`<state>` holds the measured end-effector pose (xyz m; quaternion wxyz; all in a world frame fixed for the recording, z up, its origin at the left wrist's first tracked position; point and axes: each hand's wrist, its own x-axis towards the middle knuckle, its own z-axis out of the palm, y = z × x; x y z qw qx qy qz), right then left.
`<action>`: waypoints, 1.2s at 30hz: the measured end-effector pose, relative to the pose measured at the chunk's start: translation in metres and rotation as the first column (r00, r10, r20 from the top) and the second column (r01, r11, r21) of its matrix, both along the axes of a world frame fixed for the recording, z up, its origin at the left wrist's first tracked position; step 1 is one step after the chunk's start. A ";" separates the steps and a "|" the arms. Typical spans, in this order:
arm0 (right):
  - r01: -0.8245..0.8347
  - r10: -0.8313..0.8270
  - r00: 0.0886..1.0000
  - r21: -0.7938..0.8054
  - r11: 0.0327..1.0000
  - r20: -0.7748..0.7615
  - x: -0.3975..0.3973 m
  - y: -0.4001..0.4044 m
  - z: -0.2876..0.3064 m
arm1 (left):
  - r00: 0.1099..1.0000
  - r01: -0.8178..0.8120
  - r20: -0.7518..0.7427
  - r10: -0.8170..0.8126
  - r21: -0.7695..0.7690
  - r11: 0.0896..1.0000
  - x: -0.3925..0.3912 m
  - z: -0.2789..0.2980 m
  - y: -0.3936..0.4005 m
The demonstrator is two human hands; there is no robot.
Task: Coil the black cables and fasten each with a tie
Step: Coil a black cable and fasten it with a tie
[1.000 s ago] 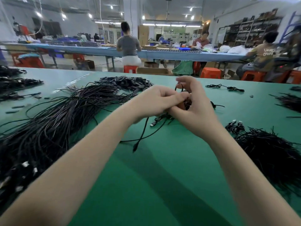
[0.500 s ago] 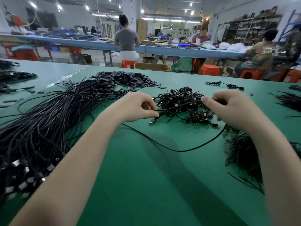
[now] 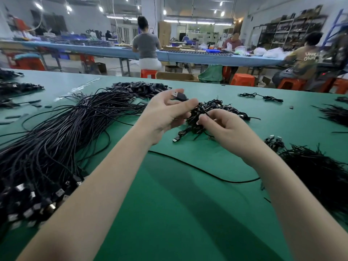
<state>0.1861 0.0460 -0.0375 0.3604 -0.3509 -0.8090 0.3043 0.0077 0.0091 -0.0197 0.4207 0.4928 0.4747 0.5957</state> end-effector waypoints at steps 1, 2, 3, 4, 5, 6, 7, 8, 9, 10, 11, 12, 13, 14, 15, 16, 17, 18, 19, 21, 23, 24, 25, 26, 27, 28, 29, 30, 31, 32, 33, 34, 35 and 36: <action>-0.016 0.015 0.998 -0.027 1.000 -0.069 -0.001 -0.001 0.001 | 0.998 0.042 0.045 -0.039 -0.059 0.997 0.003 -0.001 0.000; -0.040 0.035 0.993 -0.037 0.999 -0.112 -0.004 -0.003 0.001 | 0.995 0.103 0.006 -0.102 -0.112 0.988 0.006 -0.002 0.000; -0.063 0.058 0.990 -0.034 0.997 -0.127 -0.006 -0.005 0.001 | 0.981 0.162 -0.080 -0.176 -0.153 0.975 0.010 -0.003 -0.001; -0.083 0.077 0.989 -0.037 0.996 -0.126 -0.009 -0.007 0.000 | 0.961 0.209 -0.146 -0.235 -0.172 0.963 0.013 -0.005 -0.002; -0.094 0.087 0.989 -0.055 0.994 -0.123 -0.013 -0.010 -0.001 | 0.949 0.235 -0.176 -0.263 -0.166 0.958 0.016 -0.005 -0.003; -0.101 0.089 0.988 -0.089 0.991 -0.125 -0.016 -0.012 -0.003 | 0.949 0.247 -0.162 -0.271 -0.151 0.957 0.018 -0.004 -0.003; -0.111 0.094 0.986 -0.128 0.986 -0.136 -0.019 -0.015 -0.004 | 0.954 0.249 -0.134 -0.266 -0.135 0.959 0.019 -0.002 -0.004; -0.136 0.114 0.983 -0.156 0.978 -0.142 -0.020 -0.017 -0.004 | 0.960 0.244 -0.113 -0.257 -0.120 0.962 0.020 0.000 -0.005; -0.176 0.154 0.979 -0.176 0.968 -0.133 -0.021 -0.018 -0.005 | 0.964 0.234 -0.106 -0.245 -0.107 0.966 0.019 0.002 -0.007; -0.233 0.213 0.971 -0.208 0.950 -0.113 -0.020 -0.020 -0.006 | 0.969 0.224 -0.086 -0.233 -0.096 0.970 0.018 0.005 -0.009; -0.298 0.283 0.954 -0.264 0.917 -0.095 -0.019 -0.020 -0.007 | 0.973 0.223 -0.045 -0.227 -0.080 0.972 0.015 0.009 -0.010; -0.367 0.361 0.929 -0.344 0.864 -0.084 -0.017 -0.020 -0.009 | 0.972 0.234 0.020 -0.233 -0.059 0.970 0.012 0.014 -0.011; -0.416 0.432 0.899 -0.428 0.802 -0.064 -0.014 -0.020 -0.011 | 0.964 0.251 0.094 -0.247 -0.036 0.967 0.007 0.019 -0.013; -0.435 0.491 0.871 -0.502 0.747 -0.025 -0.011 -0.018 -0.013 | 0.949 0.271 0.170 -0.265 -0.018 0.962 0.002 0.026 -0.016; -0.427 0.536 0.844 -0.568 0.703 0.029 -0.008 -0.017 -0.015 | 0.927 0.297 0.242 -0.288 -0.003 0.955 -0.005 0.031 -0.019; -0.408 0.569 0.820 -0.627 0.663 0.069 -0.005 -0.015 -0.018 | 0.893 0.338 0.312 -0.325 0.014 0.941 -0.011 0.036 -0.022; -0.394 0.585 0.808 -0.672 0.627 0.072 -0.002 -0.013 -0.020 | 0.844 0.401 0.374 -0.385 0.040 0.915 -0.018 0.040 -0.025; -0.384 0.574 0.818 -0.699 0.603 0.045 0.001 -0.010 -0.020 | 0.769 0.496 0.425 -0.477 0.074 0.865 -0.025 0.043 -0.027; -0.372 0.533 0.846 -0.709 0.600 0.007 0.004 -0.007 -0.020 | 0.672 0.611 0.453 -0.586 0.109 0.784 -0.031 0.044 -0.029; -0.308 0.366 0.929 -0.671 0.674 -0.058 0.009 0.000 -0.014 | 0.556 0.780 0.364 -0.747 0.083 0.620 -0.037 0.038 -0.030; -0.209 0.163 0.978 -0.585 0.784 -0.131 0.013 0.006 -0.007 | 0.604 0.790 0.063 -0.794 -0.174 0.587 -0.033 0.026 -0.027; -0.181 0.098 0.979 -0.540 0.822 -0.179 0.014 0.007 -0.004 | 0.619 0.715 -0.092 -0.780 -0.343 0.609 -0.029 0.019 -0.024; -0.178 0.072 0.971 -0.496 0.850 -0.226 0.014 0.006 0.000 | 0.643 0.609 -0.192 -0.741 -0.458 0.647 -0.023 0.013 -0.022; -0.197 0.081 0.962 -0.452 0.870 -0.262 0.012 0.003 0.003 | 0.696 0.520 -0.231 -0.679 -0.491 0.699 -0.017 0.008 -0.017; -0.226 0.115 0.953 -0.406 0.885 -0.281 0.009 -0.001 0.006 | 0.784 0.445 -0.219 -0.581 -0.455 0.771 -0.012 0.005 -0.012; -0.261 0.161 0.945 -0.364 0.894 -0.284 0.005 -0.005 0.007 | 0.872 0.363 -0.178 -0.456 -0.388 0.847 -0.006 0.003 -0.007; -0.303 0.211 0.935 -0.338 0.891 -0.284 0.000 -0.009 0.006 | 0.934 0.277 -0.134 -0.332 -0.316 0.907 -0.002 0.003 -0.004; -0.358 0.266 0.920 -0.336 0.871 -0.289 -0.005 -0.013 0.003 | 0.969 0.205 -0.082 -0.231 -0.247 0.947 -0.001 0.004 -0.001; -0.419 0.324 0.898 -0.359 0.834 -0.296 -0.009 -0.015 -0.002 | 0.986 0.159 -0.014 -0.164 -0.179 0.971 -0.001 0.007 0.001; -0.470 0.378 0.880 -0.399 0.788 -0.288 -0.013 -0.016 -0.009 | 0.988 0.143 0.076 -0.135 -0.113 0.983 -0.004 0.011 0.001; -0.492 0.422 0.871 -0.442 0.750 -0.253 -0.016 -0.017 -0.017 | 0.973 0.158 0.179 -0.148 -0.042 0.987 -0.009 0.017 0.000; -0.483 0.448 0.873 -0.478 0.734 -0.193 -0.017 -0.016 -0.025 | 0.938 0.201 0.282 -0.203 0.036 0.979 -0.014 0.023 -0.004; -0.449 0.450 0.884 -0.505 0.737 -0.129 -0.018 -0.013 -0.032 | 0.891 0.268 0.349 -0.291 0.114 0.957 -0.020 0.029 -0.010; -0.395 0.419 0.905 -0.521 0.757 -0.078 -0.016 -0.010 -0.037 | 0.855 0.337 0.357 -0.375 0.166 0.927 -0.028 0.034 -0.016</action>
